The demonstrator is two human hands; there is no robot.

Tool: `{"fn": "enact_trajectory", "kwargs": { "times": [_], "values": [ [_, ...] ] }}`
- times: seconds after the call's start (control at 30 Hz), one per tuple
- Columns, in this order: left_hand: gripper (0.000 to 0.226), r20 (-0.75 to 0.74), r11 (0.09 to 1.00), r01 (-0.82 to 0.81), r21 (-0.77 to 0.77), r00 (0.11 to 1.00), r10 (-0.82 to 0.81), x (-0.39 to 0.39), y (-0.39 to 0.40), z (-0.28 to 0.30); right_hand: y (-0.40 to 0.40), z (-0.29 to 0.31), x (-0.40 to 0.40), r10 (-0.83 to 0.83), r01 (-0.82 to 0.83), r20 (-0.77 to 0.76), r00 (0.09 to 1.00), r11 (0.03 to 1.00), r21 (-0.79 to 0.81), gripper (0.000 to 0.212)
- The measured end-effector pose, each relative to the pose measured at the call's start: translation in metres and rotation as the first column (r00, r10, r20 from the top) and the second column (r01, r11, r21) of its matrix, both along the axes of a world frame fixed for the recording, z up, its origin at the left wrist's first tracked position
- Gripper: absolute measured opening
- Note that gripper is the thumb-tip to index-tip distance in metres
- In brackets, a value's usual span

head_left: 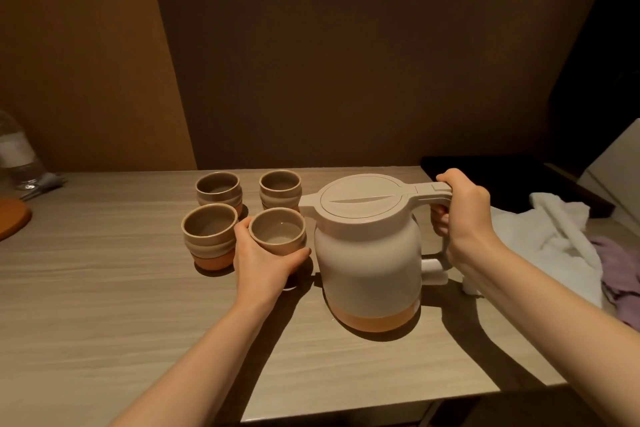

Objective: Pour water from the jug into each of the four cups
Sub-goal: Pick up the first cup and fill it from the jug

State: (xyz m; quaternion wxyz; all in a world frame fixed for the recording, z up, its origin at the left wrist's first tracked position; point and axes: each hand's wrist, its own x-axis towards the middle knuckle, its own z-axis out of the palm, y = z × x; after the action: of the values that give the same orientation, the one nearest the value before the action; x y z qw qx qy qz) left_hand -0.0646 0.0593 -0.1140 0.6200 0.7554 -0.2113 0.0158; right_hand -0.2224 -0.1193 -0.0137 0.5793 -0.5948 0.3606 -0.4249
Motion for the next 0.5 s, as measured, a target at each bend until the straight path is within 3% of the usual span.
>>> {"fn": "enact_trajectory", "kwargs": {
  "times": [0.5],
  "values": [
    [0.098,0.002,1.000,-0.019,0.017,1.000,0.019,0.015,-0.020,-0.014,-0.007,-0.007,-0.002,0.006,-0.006,-0.018,1.000,1.000,-0.002,0.037]
  ]
}}
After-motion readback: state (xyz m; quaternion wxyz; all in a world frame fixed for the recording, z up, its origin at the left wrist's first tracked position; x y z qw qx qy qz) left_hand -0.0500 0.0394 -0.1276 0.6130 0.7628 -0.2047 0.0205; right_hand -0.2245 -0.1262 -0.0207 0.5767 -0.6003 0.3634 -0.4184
